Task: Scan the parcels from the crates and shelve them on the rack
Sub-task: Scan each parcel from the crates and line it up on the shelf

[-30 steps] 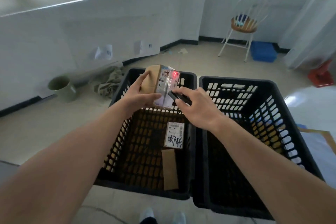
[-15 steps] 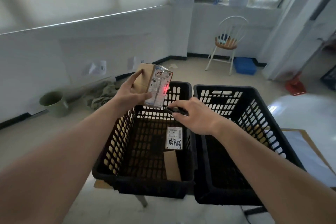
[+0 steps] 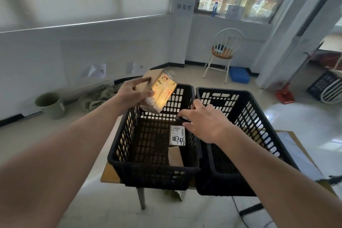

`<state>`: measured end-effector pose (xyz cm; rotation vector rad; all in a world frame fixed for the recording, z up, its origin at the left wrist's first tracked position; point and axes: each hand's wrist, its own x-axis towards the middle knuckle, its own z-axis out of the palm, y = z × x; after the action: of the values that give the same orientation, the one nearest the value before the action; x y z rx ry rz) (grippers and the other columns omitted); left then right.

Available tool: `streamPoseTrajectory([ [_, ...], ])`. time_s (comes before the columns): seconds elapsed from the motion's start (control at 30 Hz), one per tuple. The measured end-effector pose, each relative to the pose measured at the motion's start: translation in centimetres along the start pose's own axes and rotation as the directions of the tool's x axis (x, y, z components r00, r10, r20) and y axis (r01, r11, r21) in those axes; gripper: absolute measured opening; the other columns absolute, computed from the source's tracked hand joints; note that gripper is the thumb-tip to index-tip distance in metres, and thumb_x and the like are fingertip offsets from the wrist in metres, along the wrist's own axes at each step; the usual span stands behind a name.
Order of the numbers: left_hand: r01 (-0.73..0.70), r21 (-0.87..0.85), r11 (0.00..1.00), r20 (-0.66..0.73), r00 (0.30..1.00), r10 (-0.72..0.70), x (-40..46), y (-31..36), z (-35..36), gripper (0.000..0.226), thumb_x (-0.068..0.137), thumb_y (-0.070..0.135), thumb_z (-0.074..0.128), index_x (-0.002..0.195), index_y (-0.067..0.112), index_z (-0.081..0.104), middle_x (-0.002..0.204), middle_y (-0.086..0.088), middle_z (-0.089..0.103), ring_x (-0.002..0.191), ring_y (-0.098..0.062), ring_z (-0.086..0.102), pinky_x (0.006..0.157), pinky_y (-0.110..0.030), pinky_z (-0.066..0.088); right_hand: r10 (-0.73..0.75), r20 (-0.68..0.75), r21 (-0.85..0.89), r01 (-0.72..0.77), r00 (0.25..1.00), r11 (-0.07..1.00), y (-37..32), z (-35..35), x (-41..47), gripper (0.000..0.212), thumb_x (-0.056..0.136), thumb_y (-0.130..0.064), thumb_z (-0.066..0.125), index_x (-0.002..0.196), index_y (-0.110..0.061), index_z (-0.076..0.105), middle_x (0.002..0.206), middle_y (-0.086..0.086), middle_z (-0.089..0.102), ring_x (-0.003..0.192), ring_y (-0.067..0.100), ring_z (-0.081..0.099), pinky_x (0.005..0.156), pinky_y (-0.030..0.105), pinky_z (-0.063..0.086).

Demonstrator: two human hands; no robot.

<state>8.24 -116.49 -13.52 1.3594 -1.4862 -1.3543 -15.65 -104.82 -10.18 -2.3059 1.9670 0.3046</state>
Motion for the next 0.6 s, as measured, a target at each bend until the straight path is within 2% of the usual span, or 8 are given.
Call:
streamPoseTrajectory([
  [0.07, 0.013, -0.005, 1.0, -0.014, 1.0, -0.013, -0.5, 0.2, 0.0, 0.068, 0.085, 0.011, 0.086, 0.144, 0.036, 0.063, 0.13, -0.015, 0.055, 0.083, -0.029, 0.08, 0.071, -0.034, 0.065, -0.001, -0.007, -0.015, 0.0, 1.0, 1.0, 0.1, 0.1, -0.5, 0.041, 0.109, -0.047, 0.047, 0.15, -0.044, 0.043, 0.139, 0.008, 0.041, 0.116, 0.033, 0.054, 0.096, 0.052, 0.054],
  [0.13, 0.019, 0.017, 1.0, -0.027, 0.999, -0.018, -0.9, 0.5, 0.2, 0.069, 0.083, 0.012, 0.088, 0.143, 0.038, 0.064, 0.128, -0.014, 0.055, 0.089, -0.032, 0.079, 0.075, -0.039, 0.067, -0.013, -0.016, -0.024, 0.013, 1.0, 1.0, 0.3, 0.2, -0.9, 0.041, 0.109, -0.047, 0.047, 0.15, -0.044, 0.044, 0.139, 0.007, 0.042, 0.118, 0.033, 0.053, 0.097, 0.052, 0.054],
  [0.23, 0.012, 0.102, 0.995, -0.058, 0.998, -0.006, -1.5, 1.0, 0.5, 0.069, 0.084, 0.019, 0.089, 0.143, 0.042, 0.062, 0.124, -0.01, 0.056, 0.092, -0.031, 0.078, 0.079, -0.04, 0.067, -0.027, -0.043, -0.019, 0.026, 0.999, 0.999, 0.9, 0.2, -1.1, 0.04, 0.109, -0.048, 0.047, 0.149, -0.045, 0.044, 0.139, 0.006, 0.041, 0.119, 0.034, 0.053, 0.097, 0.053, 0.054],
  [0.3, 0.013, 0.073, 0.997, -0.059, 0.998, -0.008, -1.8, 1.3, 0.7, 0.071, 0.085, 0.018, 0.088, 0.145, 0.044, 0.059, 0.125, -0.013, 0.056, 0.095, -0.034, 0.077, 0.081, -0.043, 0.067, -0.022, -0.066, 0.062, 0.026, 0.998, 0.998, 1.6, 0.3, -0.9, 0.04, 0.109, -0.047, 0.048, 0.149, -0.047, 0.044, 0.138, 0.006, 0.04, 0.119, 0.033, 0.054, 0.098, 0.053, 0.054],
  [0.37, 0.015, 0.037, 0.999, -0.058, 0.998, -0.013, -2.1, 1.7, 1.0, 0.076, 0.087, 0.018, 0.086, 0.149, 0.048, 0.054, 0.129, -0.015, 0.057, 0.099, -0.036, 0.076, 0.086, -0.049, 0.066, 0.009, -0.124, 0.225, 0.019, 0.992, 0.974, 2.2, 0.6, -0.5, 0.042, 0.108, -0.047, 0.05, 0.15, -0.048, 0.044, 0.137, 0.007, 0.042, 0.116, 0.031, 0.056, 0.098, 0.05, 0.054],
  [0.43, 0.017, -0.007, 1.0, -0.046, 0.999, -0.017, -2.7, 2.3, 1.3, 0.081, 0.089, 0.017, 0.083, 0.153, 0.051, 0.047, 0.133, -0.015, 0.059, 0.101, -0.035, 0.077, 0.088, -0.05, 0.065, 0.079, -0.205, 0.448, 0.022, 0.975, 0.894, 2.6, 0.9, 0.0, 0.043, 0.109, -0.045, 0.05, 0.152, -0.047, 0.045, 0.136, 0.009, 0.044, 0.106, 0.023, 0.059, 0.092, 0.039, 0.052],
  [0.5, 0.023, -0.078, 0.997, -0.023, 0.999, -0.025, -3.5, 3.0, 1.7, 0.083, 0.091, 0.015, 0.081, 0.154, 0.053, 0.043, 0.134, -0.016, 0.062, 0.099, -0.033, 0.079, 0.088, -0.05, 0.065, 0.173, -0.293, 0.632, 0.055, 0.94, 0.773, 2.6, 1.1, 0.6, 0.042, 0.11, -0.043, 0.049, 0.153, -0.044, 0.048, 0.135, 0.01, 0.048, 0.094, 0.014, 0.056, 0.089, 0.035, 0.05],
  [0.6, 0.025, -0.127, 0.992, -0.017, 0.999, -0.027, -5.3, 4.2, 2.5, 0.084, 0.095, 0.015, 0.076, 0.157, 0.055, 0.037, 0.136, -0.013, 0.064, 0.104, -0.032, 0.078, 0.093, -0.052, 0.063, 0.282, -0.381, 0.787, 0.148, 0.88, 0.599, 2.1, 0.6, 1.5, 0.042, 0.11, -0.041, 0.05, 0.152, -0.046, 0.049, 0.137, 0.013, 0.052, 0.099, 0.017, 0.058, 0.089, 0.035, 0.055],
])
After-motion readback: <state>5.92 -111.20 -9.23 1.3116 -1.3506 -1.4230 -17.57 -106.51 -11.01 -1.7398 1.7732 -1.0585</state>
